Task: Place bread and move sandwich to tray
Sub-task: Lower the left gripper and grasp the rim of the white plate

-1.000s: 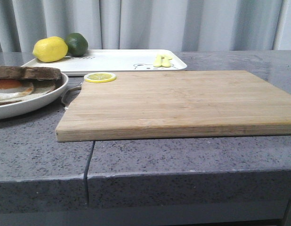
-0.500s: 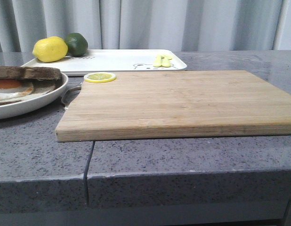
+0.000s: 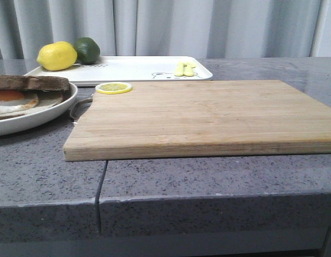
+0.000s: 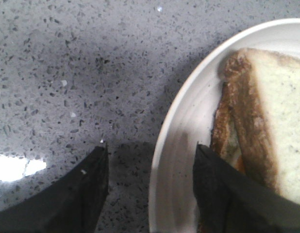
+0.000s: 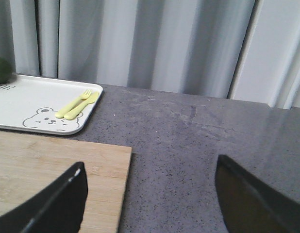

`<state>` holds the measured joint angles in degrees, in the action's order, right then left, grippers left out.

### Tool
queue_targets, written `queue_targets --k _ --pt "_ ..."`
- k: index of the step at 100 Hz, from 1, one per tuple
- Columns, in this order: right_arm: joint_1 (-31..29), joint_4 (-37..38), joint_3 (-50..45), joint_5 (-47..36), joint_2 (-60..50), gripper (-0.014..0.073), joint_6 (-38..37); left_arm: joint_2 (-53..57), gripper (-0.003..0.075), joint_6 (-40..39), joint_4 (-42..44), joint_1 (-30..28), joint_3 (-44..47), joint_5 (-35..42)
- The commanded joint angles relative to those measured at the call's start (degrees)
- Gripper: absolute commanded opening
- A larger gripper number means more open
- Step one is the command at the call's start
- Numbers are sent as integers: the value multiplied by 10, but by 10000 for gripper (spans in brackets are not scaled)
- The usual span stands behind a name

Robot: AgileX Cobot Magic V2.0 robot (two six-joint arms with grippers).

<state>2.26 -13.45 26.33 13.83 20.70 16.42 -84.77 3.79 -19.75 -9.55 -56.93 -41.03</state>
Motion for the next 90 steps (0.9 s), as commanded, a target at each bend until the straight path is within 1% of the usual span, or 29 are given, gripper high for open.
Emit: queue_targets --k 1,61,71,90 --pt "-4 3 15 -47 4 549 -1 15 366 0 -14 -1 -18 15" --pt "-4 3 15 -47 4 549 -1 15 363 0 -14 -1 -18 13" --pt "-4 3 15 -47 4 549 -1 15 310 0 -15 -1 -18 10" --pt "-4 3 15 -47 4 549 -1 15 162 0 -15 -1 -18 4"
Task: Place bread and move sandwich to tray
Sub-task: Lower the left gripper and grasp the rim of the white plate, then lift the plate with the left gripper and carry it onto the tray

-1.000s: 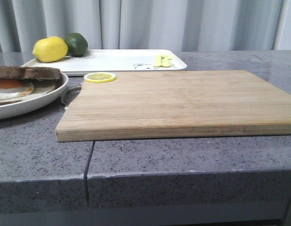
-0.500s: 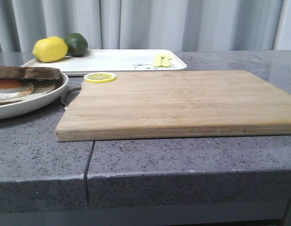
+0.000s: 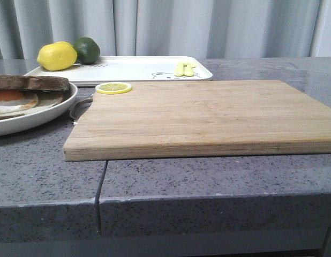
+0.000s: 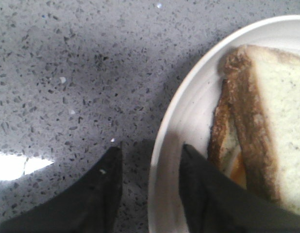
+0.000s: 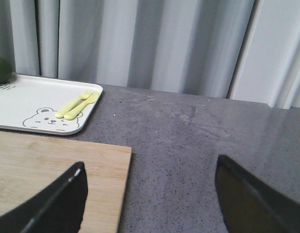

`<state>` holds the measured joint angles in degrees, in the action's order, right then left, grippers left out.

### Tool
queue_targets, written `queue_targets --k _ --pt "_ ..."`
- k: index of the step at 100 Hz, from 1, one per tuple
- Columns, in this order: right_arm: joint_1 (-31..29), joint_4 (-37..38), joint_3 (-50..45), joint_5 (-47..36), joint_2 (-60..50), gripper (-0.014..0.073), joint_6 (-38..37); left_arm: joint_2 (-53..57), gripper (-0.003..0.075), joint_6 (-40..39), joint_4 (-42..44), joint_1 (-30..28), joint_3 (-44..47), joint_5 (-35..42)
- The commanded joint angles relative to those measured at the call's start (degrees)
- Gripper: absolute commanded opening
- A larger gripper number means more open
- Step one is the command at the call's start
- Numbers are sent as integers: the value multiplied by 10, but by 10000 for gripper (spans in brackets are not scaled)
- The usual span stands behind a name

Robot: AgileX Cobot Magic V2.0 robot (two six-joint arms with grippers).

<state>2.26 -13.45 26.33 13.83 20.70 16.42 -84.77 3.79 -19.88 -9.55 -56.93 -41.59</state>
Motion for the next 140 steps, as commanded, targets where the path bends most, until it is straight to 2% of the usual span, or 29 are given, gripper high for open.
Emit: queue_targets --k 1,47,103,121,140 --pt "-4 3 15 -47 4 549 -1 15 158 0 -14 -1 -18 10" --pt "-4 3 15 -47 4 549 -1 15 -20 0 -21 -1 -18 6" --pt "-4 3 15 -47 4 549 -1 20 -19 1 -28 -7 -18 -1" --pt "-4 3 15 -47 4 549 -1 43 -20 49 -88 -36 -18 -9" --pt "-4 3 15 -48 4 549 -1 49 -19 142 -218 -79 -18 -45"
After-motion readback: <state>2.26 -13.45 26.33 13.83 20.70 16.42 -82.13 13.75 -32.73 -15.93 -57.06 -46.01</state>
